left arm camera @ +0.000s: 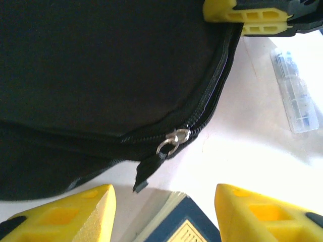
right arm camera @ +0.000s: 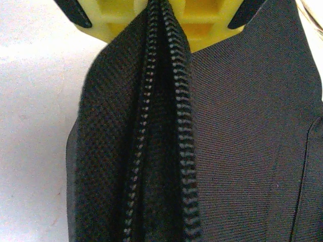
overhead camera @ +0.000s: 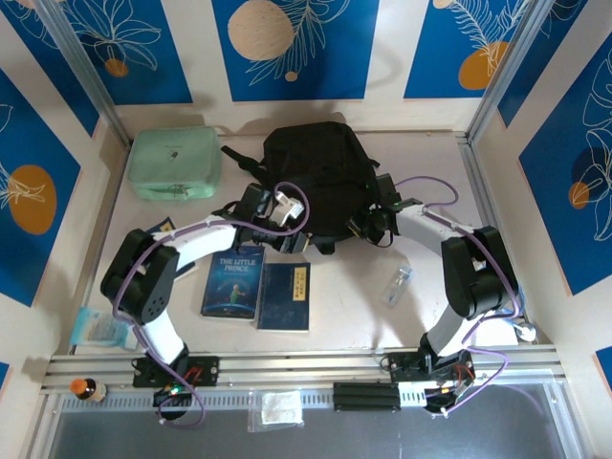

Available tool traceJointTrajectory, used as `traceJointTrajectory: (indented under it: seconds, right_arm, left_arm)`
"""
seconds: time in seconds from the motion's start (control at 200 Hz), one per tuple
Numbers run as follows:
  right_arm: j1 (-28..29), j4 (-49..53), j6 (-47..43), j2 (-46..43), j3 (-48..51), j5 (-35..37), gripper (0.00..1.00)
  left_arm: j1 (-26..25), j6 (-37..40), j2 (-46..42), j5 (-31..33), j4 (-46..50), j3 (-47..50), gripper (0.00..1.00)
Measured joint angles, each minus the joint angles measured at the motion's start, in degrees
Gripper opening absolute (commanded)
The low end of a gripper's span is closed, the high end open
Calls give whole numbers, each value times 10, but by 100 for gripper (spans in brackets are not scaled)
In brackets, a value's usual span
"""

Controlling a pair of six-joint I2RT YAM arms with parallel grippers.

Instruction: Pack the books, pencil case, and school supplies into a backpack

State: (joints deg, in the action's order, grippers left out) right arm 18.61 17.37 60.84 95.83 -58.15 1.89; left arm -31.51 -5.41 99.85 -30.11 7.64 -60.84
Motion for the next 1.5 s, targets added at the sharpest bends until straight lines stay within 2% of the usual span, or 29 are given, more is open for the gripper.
traceJointTrajectory:
  seconds: [0.145, 0.39, 0.59, 0.77, 1.075, 1.195, 1.5]
  right_arm:
    - [-1, -1, 0, 5, -3, -4, 7]
    - [-5, -1, 0, 9, -7, -8, 7]
    - [-7, -1, 0, 9, -8, -8, 7]
    - [-9, -2, 0, 9, -8, -8, 7]
    - [-11, -2, 0, 9, -8, -8, 7]
    - [-11, -2, 0, 9, -8, -8, 7]
    - [-17, -2, -5, 9, -8, -11, 7]
  left_arm:
    - [0, 16, 35, -28, 0, -24, 50]
    - [0, 28, 39, -54, -2, -27, 34]
    - [-1, 14, 53, -24, -12, -43, 37]
    - [-1, 7, 64, -12, -11, -54, 33]
    - [-1, -3, 65, -5, -11, -56, 13]
    - [-2, -4, 65, 0, -12, -56, 0]
    - [-2, 22, 59, 34, 18, -56, 0]
